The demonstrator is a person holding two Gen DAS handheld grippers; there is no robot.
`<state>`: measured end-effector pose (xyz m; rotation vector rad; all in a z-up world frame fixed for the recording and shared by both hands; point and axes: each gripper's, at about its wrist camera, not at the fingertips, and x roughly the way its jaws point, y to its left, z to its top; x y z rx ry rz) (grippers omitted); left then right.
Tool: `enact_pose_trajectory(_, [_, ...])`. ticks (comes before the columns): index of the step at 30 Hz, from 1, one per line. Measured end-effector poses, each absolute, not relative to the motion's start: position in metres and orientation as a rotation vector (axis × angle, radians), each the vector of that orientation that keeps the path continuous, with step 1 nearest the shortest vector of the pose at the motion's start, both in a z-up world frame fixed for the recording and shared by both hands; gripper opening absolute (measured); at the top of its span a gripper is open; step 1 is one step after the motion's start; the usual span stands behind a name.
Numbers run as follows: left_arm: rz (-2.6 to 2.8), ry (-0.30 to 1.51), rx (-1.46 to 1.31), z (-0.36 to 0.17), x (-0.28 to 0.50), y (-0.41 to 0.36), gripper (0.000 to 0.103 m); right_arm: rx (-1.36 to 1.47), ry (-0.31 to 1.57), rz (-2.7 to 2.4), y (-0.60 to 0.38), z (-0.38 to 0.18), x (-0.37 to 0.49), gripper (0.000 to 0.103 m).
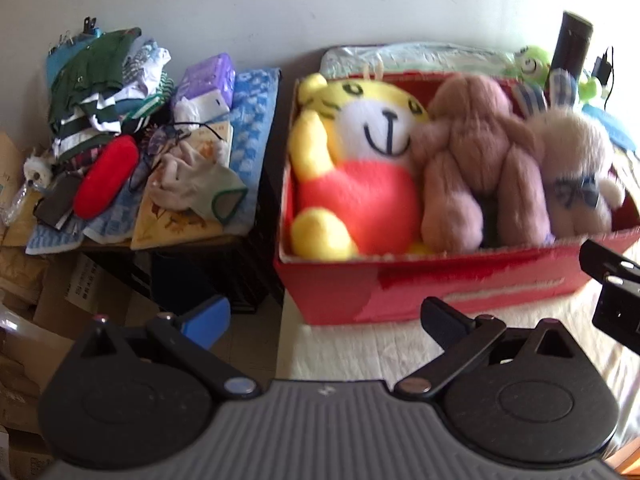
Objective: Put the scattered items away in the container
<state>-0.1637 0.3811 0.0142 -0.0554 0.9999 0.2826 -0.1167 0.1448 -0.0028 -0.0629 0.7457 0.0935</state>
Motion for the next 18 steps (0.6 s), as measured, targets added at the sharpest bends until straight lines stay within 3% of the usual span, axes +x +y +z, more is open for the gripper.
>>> enact_pose_trajectory(18, [0.418, 0.897, -0.081, 0.068, -0.142, 0.364, 0.101, 0.022, 0.745, 0.112, 0.130, 0.040, -0.078, 0.090])
